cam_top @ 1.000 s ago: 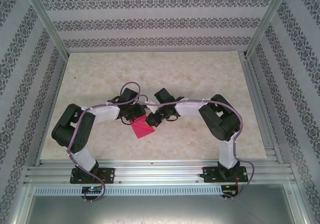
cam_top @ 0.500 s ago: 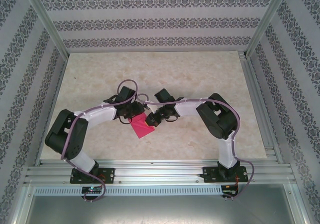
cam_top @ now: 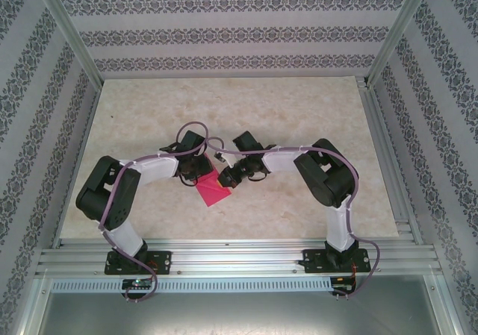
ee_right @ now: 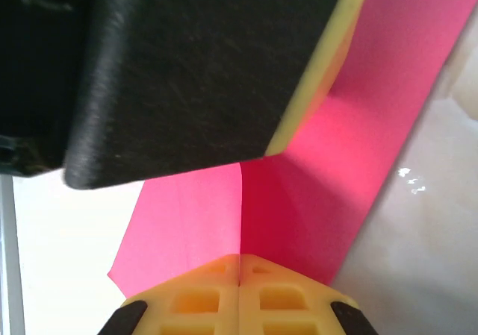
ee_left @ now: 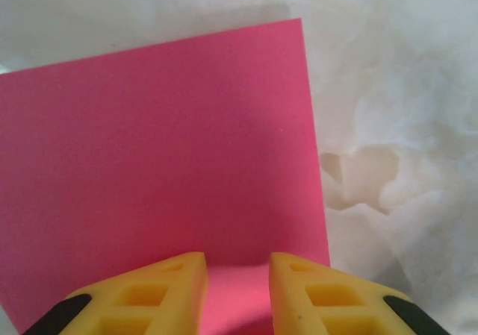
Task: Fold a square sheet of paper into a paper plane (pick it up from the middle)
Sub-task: Fold the triangle a second time at the center of the table.
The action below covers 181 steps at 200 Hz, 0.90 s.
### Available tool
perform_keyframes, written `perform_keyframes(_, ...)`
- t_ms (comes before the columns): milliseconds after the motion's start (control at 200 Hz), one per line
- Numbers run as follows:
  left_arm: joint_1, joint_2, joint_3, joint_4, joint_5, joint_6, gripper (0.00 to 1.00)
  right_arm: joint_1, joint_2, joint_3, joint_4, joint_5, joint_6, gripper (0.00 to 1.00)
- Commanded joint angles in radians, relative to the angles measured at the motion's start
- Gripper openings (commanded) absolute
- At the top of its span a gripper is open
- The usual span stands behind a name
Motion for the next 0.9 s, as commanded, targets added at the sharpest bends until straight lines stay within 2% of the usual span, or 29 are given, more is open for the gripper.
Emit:
perform_keyframes(0,0.007,0.036,0.01,-0.035,-0.028,0.013,0.3,-0.009,-0.006,0.035,-0.015,-0.026,-0.019,0.01)
perform_keyframes(395,0.007,0.03,0.009,-0.05,-0.054,0.039,0.3,-0.018,0.037,0.135,-0.181,-0.012,-0.127,0.0)
perform_keyframes(899,0.008,-0.014,0.011,-0.026,-0.039,0.034,0.31,-0.013,0.069,0.119,-0.155,0.0,-0.119,0.0)
